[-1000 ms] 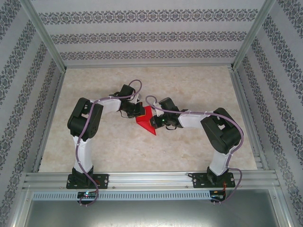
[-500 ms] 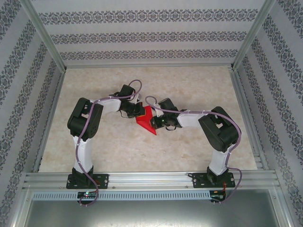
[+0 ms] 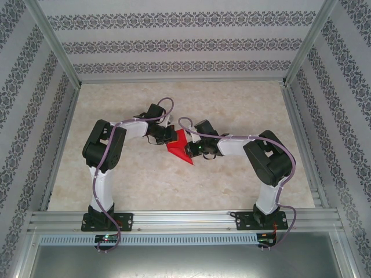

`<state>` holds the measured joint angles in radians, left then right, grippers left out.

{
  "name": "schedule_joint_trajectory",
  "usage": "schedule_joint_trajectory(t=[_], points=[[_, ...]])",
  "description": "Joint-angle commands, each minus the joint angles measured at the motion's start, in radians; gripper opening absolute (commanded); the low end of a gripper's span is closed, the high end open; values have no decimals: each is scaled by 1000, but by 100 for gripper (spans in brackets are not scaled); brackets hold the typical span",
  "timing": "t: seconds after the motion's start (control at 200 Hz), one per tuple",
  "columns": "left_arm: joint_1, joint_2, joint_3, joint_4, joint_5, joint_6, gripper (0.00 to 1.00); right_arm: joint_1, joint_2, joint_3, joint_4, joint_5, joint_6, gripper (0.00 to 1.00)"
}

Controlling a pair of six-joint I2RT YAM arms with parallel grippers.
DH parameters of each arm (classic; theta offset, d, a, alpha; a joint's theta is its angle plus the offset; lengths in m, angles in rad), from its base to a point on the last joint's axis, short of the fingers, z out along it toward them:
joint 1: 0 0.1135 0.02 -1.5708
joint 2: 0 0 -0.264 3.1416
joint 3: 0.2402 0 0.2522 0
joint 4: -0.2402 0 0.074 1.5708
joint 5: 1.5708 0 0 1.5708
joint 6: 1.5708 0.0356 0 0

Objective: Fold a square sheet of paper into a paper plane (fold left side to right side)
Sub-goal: Third fold the triangle at the center of the table.

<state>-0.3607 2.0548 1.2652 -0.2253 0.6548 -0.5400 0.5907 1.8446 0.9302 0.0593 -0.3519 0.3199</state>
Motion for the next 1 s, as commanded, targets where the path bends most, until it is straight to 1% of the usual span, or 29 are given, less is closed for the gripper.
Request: schedule_joint_trajectory(t=[0.0, 0.684, 0.859, 0.994], points=[[-10, 20, -27, -40, -18, 23, 2, -9, -41, -8, -4, 25, 6, 0], [-9, 16, -26, -44, -14, 25, 1, -12, 11, 29, -80, 39, -18, 0], [-10, -8, -21, -46, -11, 33, 5, -11, 22, 43, -111, 39, -34, 0], [-5, -43, 24, -97, -19, 53, 6, -6, 29, 44, -123, 28, -42, 0]])
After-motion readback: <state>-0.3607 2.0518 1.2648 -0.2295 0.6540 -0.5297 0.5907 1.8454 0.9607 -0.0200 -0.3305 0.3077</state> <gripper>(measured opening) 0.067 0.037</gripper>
